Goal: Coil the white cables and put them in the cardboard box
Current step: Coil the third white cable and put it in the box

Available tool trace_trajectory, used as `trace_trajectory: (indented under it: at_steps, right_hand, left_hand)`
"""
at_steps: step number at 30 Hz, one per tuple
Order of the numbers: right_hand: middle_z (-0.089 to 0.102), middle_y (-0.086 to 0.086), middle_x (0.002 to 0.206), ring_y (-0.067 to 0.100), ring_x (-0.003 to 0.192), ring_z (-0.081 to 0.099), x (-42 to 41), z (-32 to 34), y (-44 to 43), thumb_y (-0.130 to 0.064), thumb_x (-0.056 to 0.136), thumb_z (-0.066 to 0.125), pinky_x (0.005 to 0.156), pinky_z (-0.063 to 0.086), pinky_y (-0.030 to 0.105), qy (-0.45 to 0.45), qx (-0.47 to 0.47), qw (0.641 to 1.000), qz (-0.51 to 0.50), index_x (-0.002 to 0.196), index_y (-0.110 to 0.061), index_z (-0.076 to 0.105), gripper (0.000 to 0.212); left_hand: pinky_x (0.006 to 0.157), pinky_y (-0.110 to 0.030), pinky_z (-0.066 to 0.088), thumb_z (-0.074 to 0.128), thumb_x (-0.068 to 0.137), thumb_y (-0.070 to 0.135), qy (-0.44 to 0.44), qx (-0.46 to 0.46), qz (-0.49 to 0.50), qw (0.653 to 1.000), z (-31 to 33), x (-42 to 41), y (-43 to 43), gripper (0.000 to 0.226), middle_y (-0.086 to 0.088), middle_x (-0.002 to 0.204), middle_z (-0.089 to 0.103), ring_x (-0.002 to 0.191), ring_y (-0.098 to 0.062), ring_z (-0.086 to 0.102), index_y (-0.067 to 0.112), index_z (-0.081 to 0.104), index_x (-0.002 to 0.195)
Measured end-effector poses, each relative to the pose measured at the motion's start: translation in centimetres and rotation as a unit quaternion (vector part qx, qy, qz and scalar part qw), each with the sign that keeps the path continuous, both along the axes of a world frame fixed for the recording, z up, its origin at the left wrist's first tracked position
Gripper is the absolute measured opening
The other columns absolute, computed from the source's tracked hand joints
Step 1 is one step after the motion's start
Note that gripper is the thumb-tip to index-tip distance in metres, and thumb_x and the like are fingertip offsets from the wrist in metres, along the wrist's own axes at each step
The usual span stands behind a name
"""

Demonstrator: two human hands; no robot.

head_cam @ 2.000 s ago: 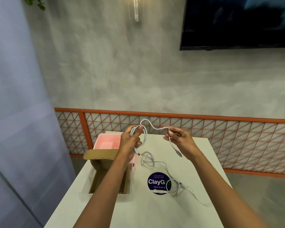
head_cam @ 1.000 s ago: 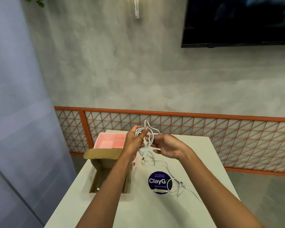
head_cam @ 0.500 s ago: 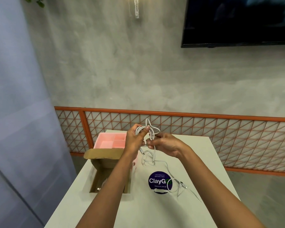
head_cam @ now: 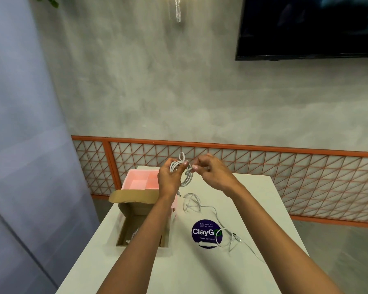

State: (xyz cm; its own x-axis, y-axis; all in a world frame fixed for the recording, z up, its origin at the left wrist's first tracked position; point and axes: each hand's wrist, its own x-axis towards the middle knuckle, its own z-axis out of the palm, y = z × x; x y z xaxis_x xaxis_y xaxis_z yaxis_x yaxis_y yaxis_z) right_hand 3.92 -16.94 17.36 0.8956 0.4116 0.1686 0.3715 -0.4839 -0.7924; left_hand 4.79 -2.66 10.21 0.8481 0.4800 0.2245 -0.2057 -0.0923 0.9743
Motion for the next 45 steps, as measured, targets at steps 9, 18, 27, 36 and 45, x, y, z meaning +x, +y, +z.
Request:
trace_trajectory:
  at_steps: [9, 18, 27, 36, 45]
  right_hand:
    - [0.050, 0.003, 0.070, 0.014, 0.067, 0.058, 0.7, -1.4, 1.4, -0.021, 0.104, 0.032, 0.099, 0.049, 0.046, 0.130, 0.324, 0.937, -0.028, 0.080, -0.014, 0.043, 0.027]
    - [0.050, 0.002, 0.080, 0.018, 0.070, 0.050, 0.5, -0.3, 0.7, -0.038, 0.095, 0.049, 0.069, 0.041, 0.029, 0.159, 0.075, 0.980, -0.095, 0.096, -0.010, 0.050, 0.028]
    - [0.064, 0.014, 0.110, 0.026, 0.104, 0.059, 1.0, -0.6, 1.2, -0.023, 0.081, 0.072, 0.075, 0.046, 0.032, 0.034, -0.204, 0.974, -0.096, 0.103, -0.001, 0.068, 0.031]
    - [0.059, -0.003, 0.081, 0.012, 0.078, 0.051, 0.8, 0.5, -0.5, -0.026, 0.091, 0.060, 0.061, 0.038, 0.023, 0.142, -0.034, 0.989, -0.023, 0.086, -0.013, 0.067, 0.016]
    - [0.064, 0.002, 0.091, 0.010, 0.063, 0.038, 1.6, -0.7, -1.4, -0.016, 0.099, 0.047, 0.055, 0.033, 0.022, 0.226, 0.190, 0.953, -0.066, 0.092, -0.011, 0.055, 0.012]
  left_hand:
    - [0.052, -0.028, 0.040, 0.068, 0.085, 0.034, -0.001, 0.025, -0.014, 1.000, 0.5, 0.2, -0.3, 0.016, 0.002, 0.065, 0.060, 0.060, -0.014, 0.051, 0.021, 0.061, 0.080]
    - [0.057, -0.031, 0.050, 0.062, 0.089, 0.036, 0.032, -0.012, 0.006, 0.999, -0.5, 0.0, -0.5, 0.017, -0.005, 0.079, 0.065, 0.075, -0.021, 0.062, 0.020, 0.057, 0.084]
    - [0.051, -0.023, 0.041, 0.064, 0.089, 0.028, 0.010, 0.075, -0.048, 0.996, -0.9, -0.5, -1.5, 0.019, 0.003, 0.065, 0.059, 0.057, -0.009, 0.052, 0.020, 0.054, 0.075]
    - [0.056, -0.026, 0.042, 0.067, 0.086, 0.032, -0.014, 0.072, -0.056, 0.996, -0.1, -0.4, -0.1, 0.027, -0.007, 0.068, 0.061, 0.059, -0.010, 0.052, 0.006, 0.060, 0.083]
    - [0.048, -0.020, 0.038, 0.034, 0.103, 0.031, 0.039, -0.259, -0.235, 0.936, 2.0, -1.0, 0.3, 0.035, 0.007, 0.051, 0.029, 0.043, -0.006, 0.027, 0.006, 0.056, 0.093]
